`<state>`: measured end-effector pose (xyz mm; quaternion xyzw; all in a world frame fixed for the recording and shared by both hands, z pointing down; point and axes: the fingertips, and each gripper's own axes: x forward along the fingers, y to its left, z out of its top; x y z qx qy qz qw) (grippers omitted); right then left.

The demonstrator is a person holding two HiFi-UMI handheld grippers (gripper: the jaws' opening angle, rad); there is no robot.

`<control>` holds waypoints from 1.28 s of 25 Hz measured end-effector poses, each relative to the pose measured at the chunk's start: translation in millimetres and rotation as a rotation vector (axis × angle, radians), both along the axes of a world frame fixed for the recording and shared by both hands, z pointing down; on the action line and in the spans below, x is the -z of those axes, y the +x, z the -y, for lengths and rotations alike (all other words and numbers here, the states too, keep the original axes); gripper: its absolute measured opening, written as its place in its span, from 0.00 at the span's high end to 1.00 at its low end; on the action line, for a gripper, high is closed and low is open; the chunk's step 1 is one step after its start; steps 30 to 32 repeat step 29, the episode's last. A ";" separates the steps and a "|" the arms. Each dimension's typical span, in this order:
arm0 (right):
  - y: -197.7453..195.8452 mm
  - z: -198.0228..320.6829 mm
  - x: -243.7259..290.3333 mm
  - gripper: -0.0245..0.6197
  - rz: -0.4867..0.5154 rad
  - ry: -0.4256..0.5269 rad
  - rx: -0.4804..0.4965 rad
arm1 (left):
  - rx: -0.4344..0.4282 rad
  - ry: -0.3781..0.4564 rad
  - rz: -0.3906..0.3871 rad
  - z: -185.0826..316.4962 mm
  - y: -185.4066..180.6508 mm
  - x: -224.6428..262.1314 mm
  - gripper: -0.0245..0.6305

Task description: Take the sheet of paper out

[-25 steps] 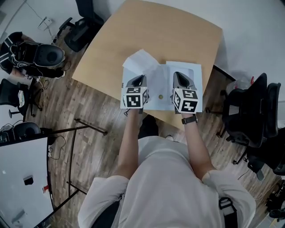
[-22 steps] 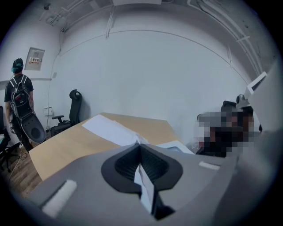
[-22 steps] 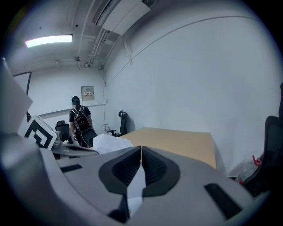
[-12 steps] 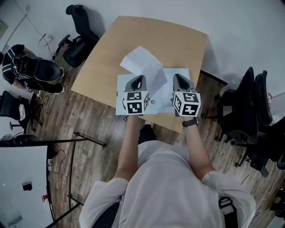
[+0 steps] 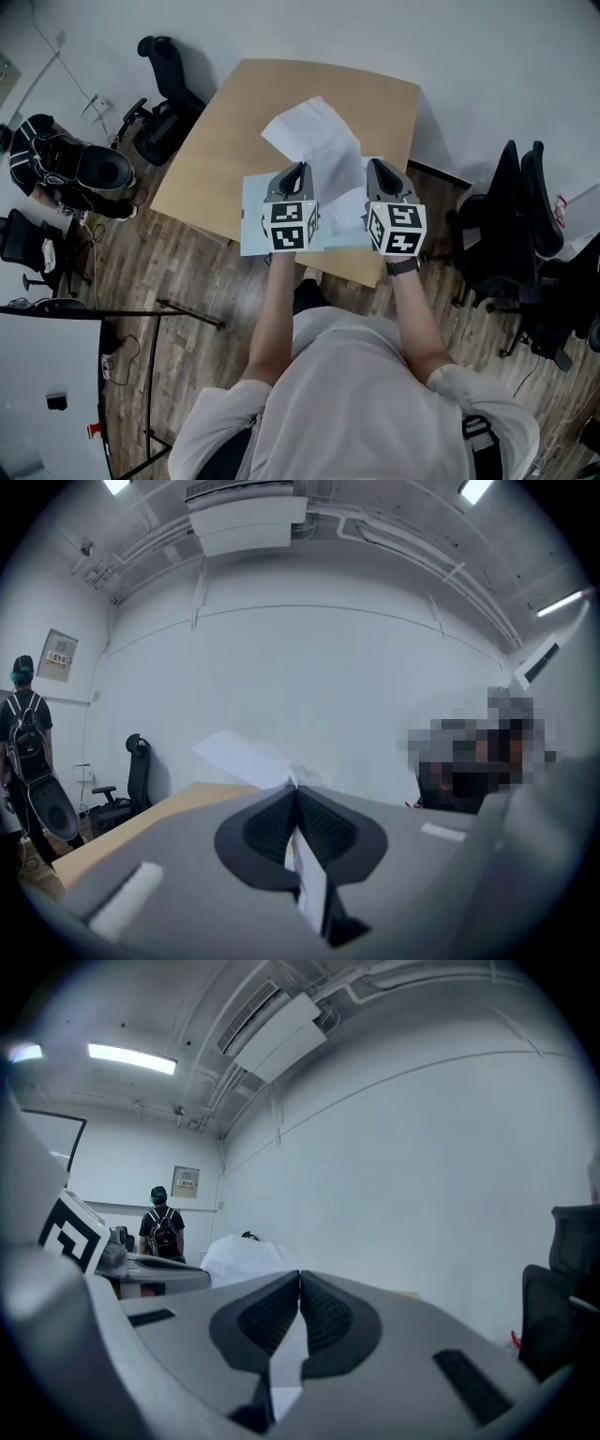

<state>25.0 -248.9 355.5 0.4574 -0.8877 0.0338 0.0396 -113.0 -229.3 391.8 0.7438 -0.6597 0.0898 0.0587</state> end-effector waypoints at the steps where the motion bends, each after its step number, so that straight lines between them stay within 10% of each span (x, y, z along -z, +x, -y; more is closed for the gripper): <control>1: 2.9 -1.4 3.6 0.94 0.000 0.012 -0.005 | -0.001 0.008 0.007 -1.3 2.5 3.6 0.94; 32: 72.4 -51.6 8.6 0.94 0.024 0.073 -0.067 | -0.047 0.062 0.005 -44.7 60.0 30.3 0.94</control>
